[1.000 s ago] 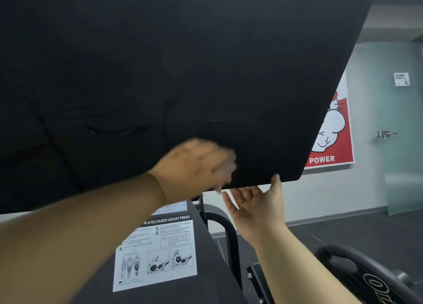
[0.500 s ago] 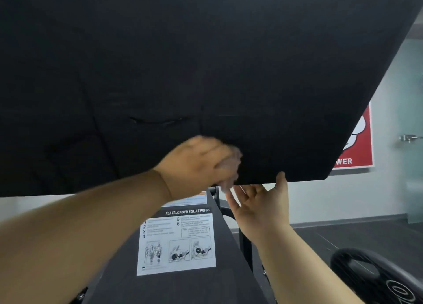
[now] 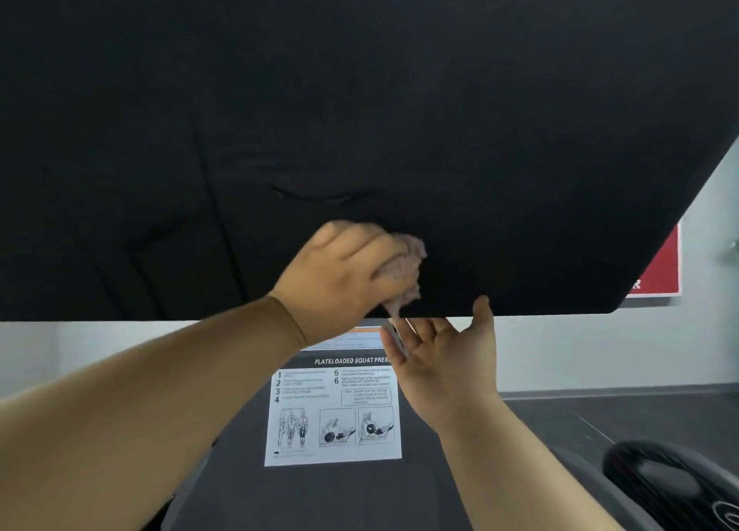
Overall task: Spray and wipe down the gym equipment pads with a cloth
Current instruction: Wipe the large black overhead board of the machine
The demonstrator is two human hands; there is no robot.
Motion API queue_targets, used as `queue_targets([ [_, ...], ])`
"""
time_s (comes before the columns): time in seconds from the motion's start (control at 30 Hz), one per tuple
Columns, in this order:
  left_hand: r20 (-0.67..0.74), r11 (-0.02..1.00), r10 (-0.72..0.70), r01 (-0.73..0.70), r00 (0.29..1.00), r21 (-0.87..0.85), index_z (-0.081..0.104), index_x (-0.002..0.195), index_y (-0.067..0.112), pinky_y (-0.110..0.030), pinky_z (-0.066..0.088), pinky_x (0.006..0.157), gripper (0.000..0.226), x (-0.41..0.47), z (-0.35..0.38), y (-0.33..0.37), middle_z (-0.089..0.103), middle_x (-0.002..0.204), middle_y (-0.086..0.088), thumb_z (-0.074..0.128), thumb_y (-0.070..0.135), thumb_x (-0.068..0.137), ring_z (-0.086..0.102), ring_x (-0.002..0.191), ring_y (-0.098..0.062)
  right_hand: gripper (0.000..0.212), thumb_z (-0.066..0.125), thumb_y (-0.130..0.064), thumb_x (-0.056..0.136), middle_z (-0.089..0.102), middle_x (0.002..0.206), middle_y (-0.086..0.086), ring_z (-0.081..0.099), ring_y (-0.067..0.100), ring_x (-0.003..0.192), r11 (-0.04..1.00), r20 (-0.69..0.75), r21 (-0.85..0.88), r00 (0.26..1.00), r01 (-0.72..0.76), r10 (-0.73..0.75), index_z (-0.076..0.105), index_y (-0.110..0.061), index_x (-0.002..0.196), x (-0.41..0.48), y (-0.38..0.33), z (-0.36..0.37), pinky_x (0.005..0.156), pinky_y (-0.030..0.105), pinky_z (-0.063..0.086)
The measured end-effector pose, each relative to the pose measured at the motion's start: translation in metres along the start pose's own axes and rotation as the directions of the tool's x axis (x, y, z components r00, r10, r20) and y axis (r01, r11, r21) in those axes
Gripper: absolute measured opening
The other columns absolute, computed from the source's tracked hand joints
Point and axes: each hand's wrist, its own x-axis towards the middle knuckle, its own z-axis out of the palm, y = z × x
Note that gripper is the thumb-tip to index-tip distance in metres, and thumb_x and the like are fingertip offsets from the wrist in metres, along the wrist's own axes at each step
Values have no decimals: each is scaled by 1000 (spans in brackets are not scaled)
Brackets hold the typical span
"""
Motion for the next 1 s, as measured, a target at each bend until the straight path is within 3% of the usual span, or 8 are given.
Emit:
queue_targets([
  [0.17, 228, 989, 148, -141, 962, -48, 68, 111, 21, -32, 39, 91, 32, -20, -6, 9, 68, 109, 4, 44, 14, 91, 61, 96, -21, 70, 39, -68, 92, 61, 94, 10, 64, 24, 78, 995, -5, -96, 999, -33, 33, 61, -5, 111, -11, -3, 1, 98, 41, 47],
  [0.3, 216, 967, -151, 189, 965, -170, 63, 114, 16, -31, 36, 85, 33, 4, -32, 18, 69, 97, 2, 46, 25, 86, 60, 91, -20, 58, 45, -60, 94, 73, 109, 8, 66, 25, 107, 930, 73, -342, 982, -138, 172, 67, -9, 111, -36, 4, 15, 107, 43, 41],
  [0.43, 129, 838, -421, 440, 898, -322, 61, 107, 14, -32, 31, 96, 29, 18, -62, 27, 70, 109, 2, 47, 33, 90, 56, 111, -15, 38, 47, -47, 98, 75, 99, 1, 70, 16, 98, 955, 296, -295, 946, -42, 133, 76, -22, 94, -61, 3, 38, 81, 32, 56],
  [0.63, 378, 904, -257, 360, 890, -233, 47, 143, 17, -35, 22, 111, 57, -5, -88, 17, 35, 156, 4, 33, 49, 98, 38, 135, -13, 12, 52, -10, 97, 68, 96, 10, 66, 18, 85, 917, 352, -288, 921, 275, -166, 64, -8, 98, -71, -15, 39, 85, 35, 56],
  [0.7, 549, 831, -315, 505, 774, -235, 36, 150, 25, -20, 21, 109, 64, -21, -98, 8, 28, 156, 18, 29, 59, 97, 42, 126, -3, 21, 48, 7, 94, 64, 84, 9, 60, 18, 71, 763, 216, -393, 857, 514, -467, 63, -8, 92, -70, -38, 37, 78, 39, 55],
  [0.8, 685, 524, -537, 831, 492, -186, 63, 116, 46, -13, 41, 82, 25, -51, -110, 2, 59, 121, 31, 52, 41, 94, 59, 78, 4, 42, 41, -9, 86, 62, 99, 12, 54, 13, 52, 447, -19, -569, 532, 691, -847, 60, -9, 124, -57, -79, 47, 51, 24, 47],
  [0.9, 669, -27, -741, 994, 50, -104, 72, 75, 25, -32, 48, 75, 23, -74, -104, -11, 72, 77, 3, 60, 39, 88, 65, 78, -22, 53, 45, -46, 85, 43, 141, 19, 67, 28, 97, 262, 27, -686, 384, 679, -923, 55, -28, 135, -24, -73, 67, 80, 38, 59],
  [1.0, 661, -583, -679, 782, -319, -221, 75, 75, 12, -42, 48, 89, 44, -75, -100, -21, 75, 83, -6, 55, 49, 86, 66, 92, -28, 41, 47, -34, 98, 39, 143, 13, 52, 32, 123, -8, 221, -736, 229, 677, -948, 56, -25, 137, 3, -28, 80, 103, 27, 46],
])
